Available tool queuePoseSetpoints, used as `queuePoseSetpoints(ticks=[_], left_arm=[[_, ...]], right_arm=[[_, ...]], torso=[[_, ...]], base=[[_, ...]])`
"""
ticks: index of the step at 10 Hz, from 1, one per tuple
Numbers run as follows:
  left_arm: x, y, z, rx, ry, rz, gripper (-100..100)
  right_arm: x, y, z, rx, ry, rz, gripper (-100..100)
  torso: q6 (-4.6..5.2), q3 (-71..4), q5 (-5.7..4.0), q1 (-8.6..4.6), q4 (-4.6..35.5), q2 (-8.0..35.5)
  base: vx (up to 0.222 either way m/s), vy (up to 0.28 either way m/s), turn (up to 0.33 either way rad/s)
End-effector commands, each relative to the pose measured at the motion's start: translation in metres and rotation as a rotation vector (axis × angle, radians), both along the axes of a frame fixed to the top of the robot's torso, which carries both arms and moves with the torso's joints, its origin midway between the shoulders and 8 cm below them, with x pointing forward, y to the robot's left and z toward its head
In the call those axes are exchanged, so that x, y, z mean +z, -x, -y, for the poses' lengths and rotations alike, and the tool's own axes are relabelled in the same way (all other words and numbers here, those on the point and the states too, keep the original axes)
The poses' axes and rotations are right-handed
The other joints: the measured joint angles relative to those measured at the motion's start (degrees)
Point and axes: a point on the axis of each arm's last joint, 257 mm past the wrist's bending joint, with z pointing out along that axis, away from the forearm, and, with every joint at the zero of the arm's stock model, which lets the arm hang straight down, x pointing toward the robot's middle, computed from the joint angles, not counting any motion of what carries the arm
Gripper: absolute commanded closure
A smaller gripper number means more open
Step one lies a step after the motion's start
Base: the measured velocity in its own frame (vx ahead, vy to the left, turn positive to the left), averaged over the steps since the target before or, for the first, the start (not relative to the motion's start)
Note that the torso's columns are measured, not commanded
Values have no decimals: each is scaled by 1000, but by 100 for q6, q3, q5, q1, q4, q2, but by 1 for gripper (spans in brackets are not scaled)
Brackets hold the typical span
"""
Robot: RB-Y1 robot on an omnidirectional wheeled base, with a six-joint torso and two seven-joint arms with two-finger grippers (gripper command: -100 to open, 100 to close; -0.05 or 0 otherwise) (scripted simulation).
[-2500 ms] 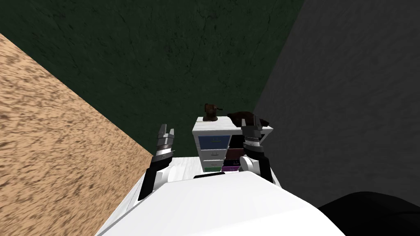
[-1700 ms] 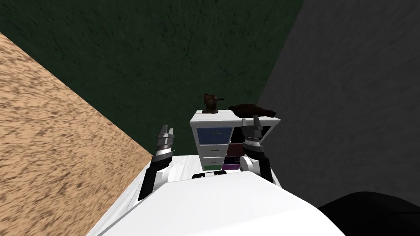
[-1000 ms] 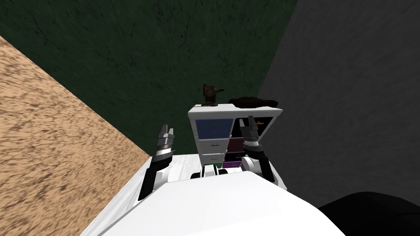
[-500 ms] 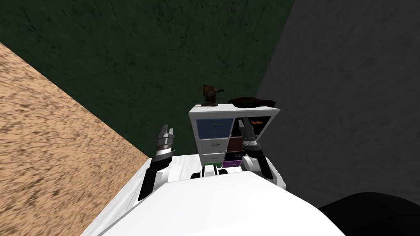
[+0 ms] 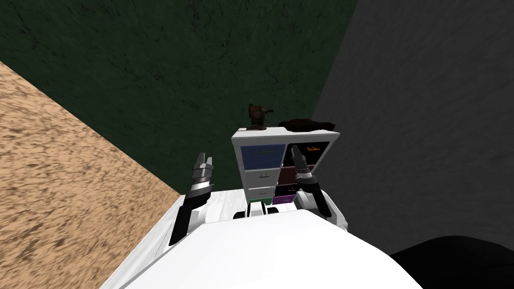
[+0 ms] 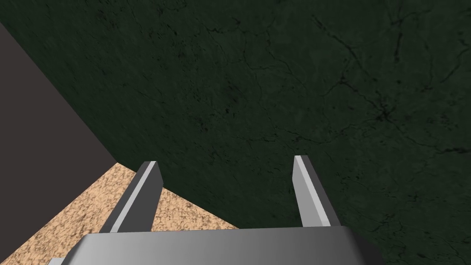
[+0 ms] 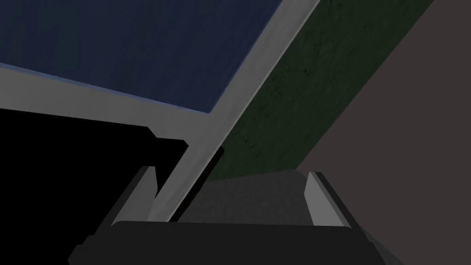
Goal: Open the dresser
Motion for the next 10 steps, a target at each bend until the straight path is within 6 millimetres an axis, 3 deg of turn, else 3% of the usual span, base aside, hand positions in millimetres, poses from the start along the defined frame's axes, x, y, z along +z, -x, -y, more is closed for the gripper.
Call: queuePoseSetpoints(ticks=[1,10], left_arm=[[0,0,0,0,0,0,0],[0,0,0,0,0,0,0]], right_arm=[[-12,-6,0,-59,91,-13,-100],[-45,-25,-4,-249,411,-11,-100]], torso=[[4,4,0,0,3,6],[10,15,3,0,14,25]], base=[[-10,25,-35],[-7,25,-45]])
